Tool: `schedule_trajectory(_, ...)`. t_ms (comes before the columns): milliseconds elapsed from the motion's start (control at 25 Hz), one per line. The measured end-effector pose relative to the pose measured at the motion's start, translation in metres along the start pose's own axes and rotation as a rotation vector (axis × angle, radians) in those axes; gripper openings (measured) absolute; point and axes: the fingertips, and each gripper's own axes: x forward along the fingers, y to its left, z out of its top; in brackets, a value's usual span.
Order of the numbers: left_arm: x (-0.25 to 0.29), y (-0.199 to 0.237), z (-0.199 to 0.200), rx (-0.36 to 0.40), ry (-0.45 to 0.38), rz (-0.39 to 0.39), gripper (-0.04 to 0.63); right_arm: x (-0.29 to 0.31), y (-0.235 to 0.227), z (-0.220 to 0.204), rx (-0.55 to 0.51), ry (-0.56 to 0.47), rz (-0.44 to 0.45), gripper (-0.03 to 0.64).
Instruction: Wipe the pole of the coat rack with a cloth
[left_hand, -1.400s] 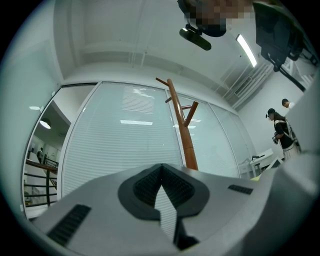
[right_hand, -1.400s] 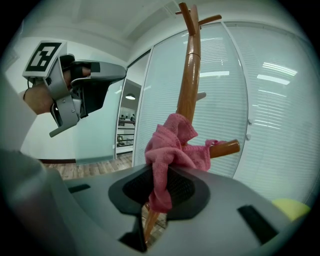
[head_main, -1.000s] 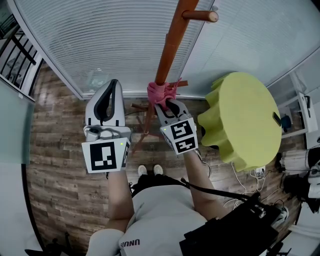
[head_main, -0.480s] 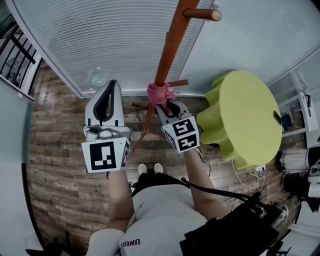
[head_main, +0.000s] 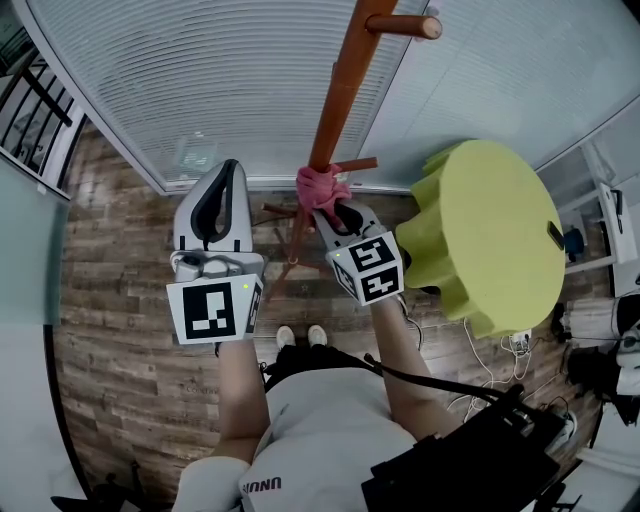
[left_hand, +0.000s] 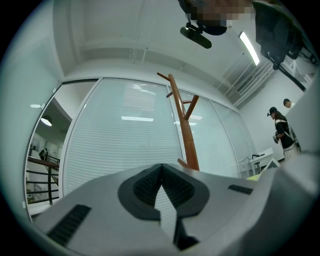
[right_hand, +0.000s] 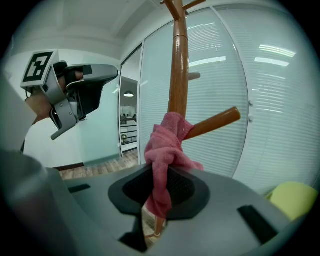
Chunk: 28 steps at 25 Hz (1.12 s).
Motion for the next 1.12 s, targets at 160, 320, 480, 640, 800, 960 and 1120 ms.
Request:
schedule_trajectory(160,0.001,-0.001,0.000,0.002,0.000,-0.004,0.014,-0.001,0.002,-0.001,-0.001,0.006,0.013,0.074)
schedule_trajectory(320,0.005,-0.002,0.001,0.003,-0.002,-0.008,0.013,-0.002,0.001,0.000,-0.004,0.010,0.023,0.074)
schedule_trajectory(480,0.006,-0.002,0.000,-0.001,0.001,-0.010,0.013,-0.004,0.002,0.000,-0.003,0.016,0.032,0.074)
schedule_trajectory(640,0.006,-0.005,-0.001,-0.006,-0.001,-0.014,0.012,-0.009,0.004,-0.001,-0.001,0.017,0.037,0.074)
schedule_trajectory(800,0.004,-0.008,-0.004,-0.014,0.003,-0.017,0.013,-0.013,0.005,-0.001,0.005,0.013,0.043,0.074)
schedule_trajectory(960,0.004,-0.011,-0.003,-0.017,0.002,-0.020,0.013,-0.018,0.006,0.000,0.007,0.008,0.046,0.074)
schedule_trajectory(1120,0.003,-0.013,-0.003,-0.022,0.001,-0.023,0.012,-0.022,0.007,0.001,0.008,0.002,0.049,0.074)
